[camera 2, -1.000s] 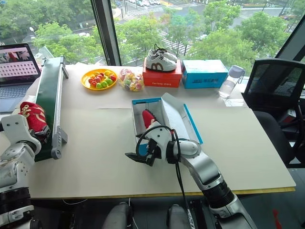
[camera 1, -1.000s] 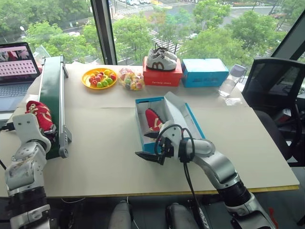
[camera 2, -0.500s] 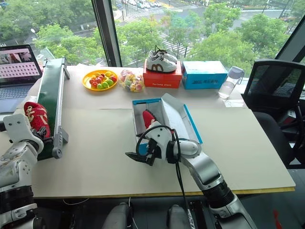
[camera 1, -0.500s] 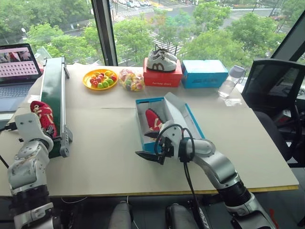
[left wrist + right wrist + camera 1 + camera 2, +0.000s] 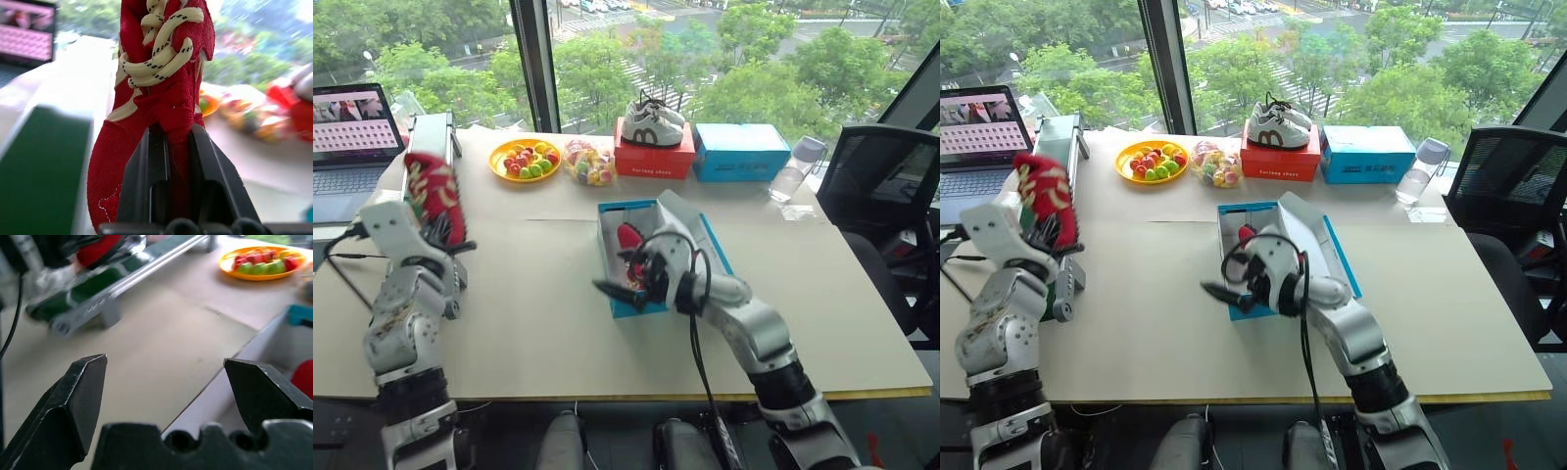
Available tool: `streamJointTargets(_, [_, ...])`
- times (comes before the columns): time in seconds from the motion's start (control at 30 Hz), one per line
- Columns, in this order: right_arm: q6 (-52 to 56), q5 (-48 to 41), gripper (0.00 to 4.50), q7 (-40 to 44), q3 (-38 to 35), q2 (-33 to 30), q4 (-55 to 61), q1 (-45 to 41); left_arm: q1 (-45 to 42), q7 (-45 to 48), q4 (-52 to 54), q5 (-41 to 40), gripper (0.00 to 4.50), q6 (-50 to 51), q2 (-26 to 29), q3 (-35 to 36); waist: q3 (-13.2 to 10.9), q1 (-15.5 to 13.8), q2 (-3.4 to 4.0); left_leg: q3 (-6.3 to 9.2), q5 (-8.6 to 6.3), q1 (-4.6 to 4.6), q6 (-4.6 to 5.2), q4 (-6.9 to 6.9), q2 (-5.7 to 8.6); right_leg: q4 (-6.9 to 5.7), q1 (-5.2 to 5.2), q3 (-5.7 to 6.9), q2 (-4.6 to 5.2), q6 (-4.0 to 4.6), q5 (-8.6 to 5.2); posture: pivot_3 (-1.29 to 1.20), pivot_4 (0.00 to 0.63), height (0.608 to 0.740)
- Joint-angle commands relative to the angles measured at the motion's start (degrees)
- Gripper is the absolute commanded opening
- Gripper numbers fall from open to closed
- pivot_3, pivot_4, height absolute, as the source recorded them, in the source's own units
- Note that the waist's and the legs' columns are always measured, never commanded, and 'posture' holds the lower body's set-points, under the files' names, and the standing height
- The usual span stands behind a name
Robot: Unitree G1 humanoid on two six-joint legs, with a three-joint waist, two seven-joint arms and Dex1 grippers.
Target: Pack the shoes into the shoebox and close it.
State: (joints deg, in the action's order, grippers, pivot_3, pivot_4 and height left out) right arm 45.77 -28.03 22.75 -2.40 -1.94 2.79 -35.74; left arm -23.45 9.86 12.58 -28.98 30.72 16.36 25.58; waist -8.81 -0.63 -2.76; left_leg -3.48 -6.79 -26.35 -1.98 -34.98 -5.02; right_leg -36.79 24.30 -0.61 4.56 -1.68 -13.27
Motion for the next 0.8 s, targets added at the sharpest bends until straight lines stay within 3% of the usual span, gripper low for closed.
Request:
streamJointTargets(0.03, [16.95, -17.12, 4.5, -15.26, -17.46, 7.62, -2.51, -5.46, 0.38, 3.65, 9.05, -13.64, 0.14, 7.56, -5.37, -6.39, 0.0, -0.18, 0.0, 0.01, 0.01, 0.0, 0.02, -0.01, -0.01, 0.0, -0.02, 0.01, -0.01, 0.0, 0.0, 0.0, 0.15, 0.731])
streamJointTargets(0.13, [24.04, -26.06, 4.5, -22.59, -23.25, 11.43, -1.47, -8.07, 2.19, 4.06, 12.25, -18.55, 0.14, 11.86, -8.17, -10.98, -0.01, 0.03, 0.02, 0.02, 0.23, -0.04, 0.49, 0.01, 0.0, 0.06, -0.08, -0.01, 0.0, -0.07, -0.05, 0.0, 0.15, 0.731])
streamJointTargets(0.47, [24.82, -39.67, 4.5, -33.79, -22.43, 11.17, 3.59, -10.34, 2.43, 4.64, 11.42, -21.28, 0.14, 16.01, -10.9, -20.15, -0.04, 1.87, 0.12, 0.11, 0.18, -0.02, 0.66, -0.01, 0.01, 0.04, -0.02, -0.12, -0.13, -0.06, -0.12, 0.0, 0.15, 0.731])
streamJointTargets(0.63, [22.73, -42.26, 4.5, -35.88, -22.03, 10.43, 3.93, -10.58, 1.69, 5.21, 9.87, -20.92, 0.14, 16.13, -10.76, -20.91, -0.04, 1.63, 0.13, 0.11, 0.17, -0.04, 0.66, -0.01, 0.02, 0.09, -0.03, -0.12, -0.12, -0.08, -0.13, 0.0, 0.15, 0.731])
streamJointTargets(0.8, [21.0, -42.21, 4.5, -36.52, -21.87, 8.05, 3.28, -8.95, 0.97, 5.04, 6.43, -19.57, 0.14, 14.1, -8.29, -16.71, -0.04, 1.63, 0.13, 0.11, 0.17, -0.06, 0.66, 0.0, 0.02, 0.15, -0.02, -0.12, -0.12, -0.09, -0.14, 0.0, 0.15, 0.731])
